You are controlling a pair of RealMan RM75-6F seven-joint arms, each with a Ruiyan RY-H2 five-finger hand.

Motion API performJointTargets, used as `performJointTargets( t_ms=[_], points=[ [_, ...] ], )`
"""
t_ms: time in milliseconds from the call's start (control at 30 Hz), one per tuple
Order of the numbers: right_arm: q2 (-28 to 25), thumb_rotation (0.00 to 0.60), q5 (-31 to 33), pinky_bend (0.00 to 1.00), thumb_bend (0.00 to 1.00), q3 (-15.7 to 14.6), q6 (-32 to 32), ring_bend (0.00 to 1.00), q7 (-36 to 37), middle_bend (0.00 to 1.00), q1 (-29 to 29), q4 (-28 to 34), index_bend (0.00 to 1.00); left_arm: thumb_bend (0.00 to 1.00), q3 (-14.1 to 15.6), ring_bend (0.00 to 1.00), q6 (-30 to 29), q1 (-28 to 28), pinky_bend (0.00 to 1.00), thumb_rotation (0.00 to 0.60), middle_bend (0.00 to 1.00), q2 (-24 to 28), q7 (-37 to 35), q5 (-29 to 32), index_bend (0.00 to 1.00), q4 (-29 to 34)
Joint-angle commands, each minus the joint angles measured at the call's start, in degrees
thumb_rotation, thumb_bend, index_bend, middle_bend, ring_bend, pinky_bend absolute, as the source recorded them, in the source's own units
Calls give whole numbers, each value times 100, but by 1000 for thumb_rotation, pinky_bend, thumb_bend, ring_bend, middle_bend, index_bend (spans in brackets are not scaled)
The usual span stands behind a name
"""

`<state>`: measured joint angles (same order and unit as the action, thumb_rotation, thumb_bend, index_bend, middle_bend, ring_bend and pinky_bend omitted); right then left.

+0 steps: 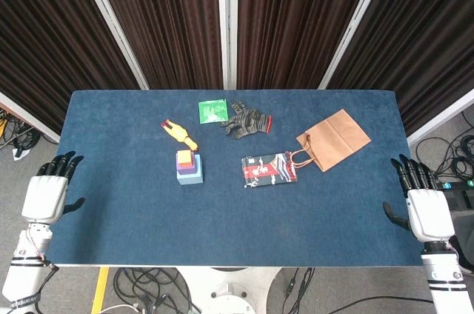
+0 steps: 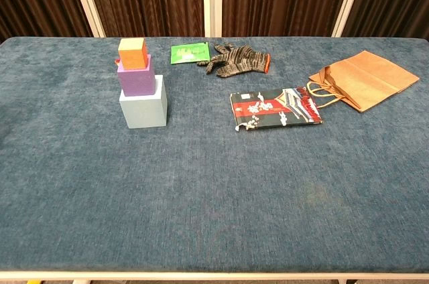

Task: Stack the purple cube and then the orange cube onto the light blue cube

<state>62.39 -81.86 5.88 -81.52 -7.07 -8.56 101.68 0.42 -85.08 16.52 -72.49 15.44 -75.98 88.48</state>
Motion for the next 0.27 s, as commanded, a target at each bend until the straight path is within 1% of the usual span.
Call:
performJointTargets(
  t_ms=[33, 267],
  points=[
    [-2, 600, -11, 0, 246, -1, 3, 0, 9, 10, -5, -12, 22, 114, 13, 178, -107, -146, 280, 600, 234, 10, -13, -27, 219, 64],
    [15, 600, 28, 0, 247, 20, 21, 0, 2, 10, -17, -36, 22, 112, -5, 178, -103, -332, 279, 600, 234, 108, -33, -45, 217, 69]
  ],
)
